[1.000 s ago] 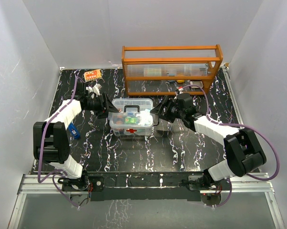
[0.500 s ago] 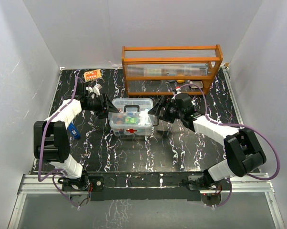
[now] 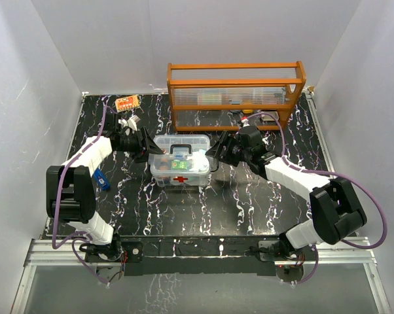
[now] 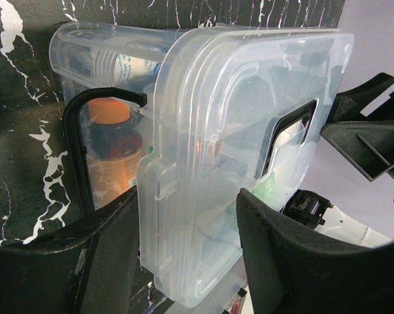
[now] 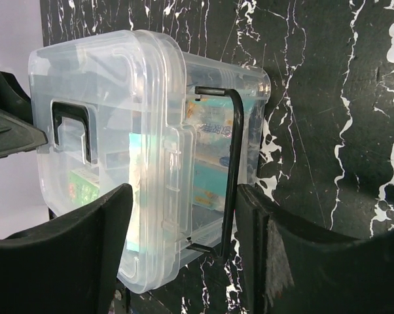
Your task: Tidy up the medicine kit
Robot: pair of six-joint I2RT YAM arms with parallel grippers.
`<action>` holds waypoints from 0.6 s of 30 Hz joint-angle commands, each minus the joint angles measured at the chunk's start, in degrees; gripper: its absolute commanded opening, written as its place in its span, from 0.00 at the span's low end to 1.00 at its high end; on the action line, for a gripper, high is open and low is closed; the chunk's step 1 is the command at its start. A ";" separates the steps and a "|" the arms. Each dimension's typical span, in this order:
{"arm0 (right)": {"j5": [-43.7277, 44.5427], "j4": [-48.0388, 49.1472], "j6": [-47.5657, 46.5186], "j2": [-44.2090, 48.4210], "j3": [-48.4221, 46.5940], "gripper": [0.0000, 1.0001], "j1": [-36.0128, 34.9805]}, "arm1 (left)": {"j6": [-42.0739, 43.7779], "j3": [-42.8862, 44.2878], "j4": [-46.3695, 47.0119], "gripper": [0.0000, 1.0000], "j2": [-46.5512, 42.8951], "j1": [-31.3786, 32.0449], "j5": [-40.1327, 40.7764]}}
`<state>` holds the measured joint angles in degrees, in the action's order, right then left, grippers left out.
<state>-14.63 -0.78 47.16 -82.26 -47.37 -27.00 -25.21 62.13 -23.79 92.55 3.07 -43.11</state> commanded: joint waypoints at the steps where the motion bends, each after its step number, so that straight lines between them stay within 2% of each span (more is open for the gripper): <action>1: 3.79 -1.42 -1.41 2.28 -3.65 0.59 -1.68 | 1.57 -1.06 -2.80 0.54 1.93 0.16 4.65; 11: 6.25 -4.54 -2.44 3.85 -5.78 0.55 -2.80 | 1.40 -1.03 -2.89 0.54 2.35 0.13 4.76; 18: 8.55 -6.61 -3.12 2.84 -7.79 0.46 -4.29 | 1.16 -0.87 -2.99 0.53 2.39 0.18 4.77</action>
<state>-8.40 -7.66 45.12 -80.34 -51.83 -30.28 -25.54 62.13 -23.77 92.90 2.90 -43.57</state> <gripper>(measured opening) 0.483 0.539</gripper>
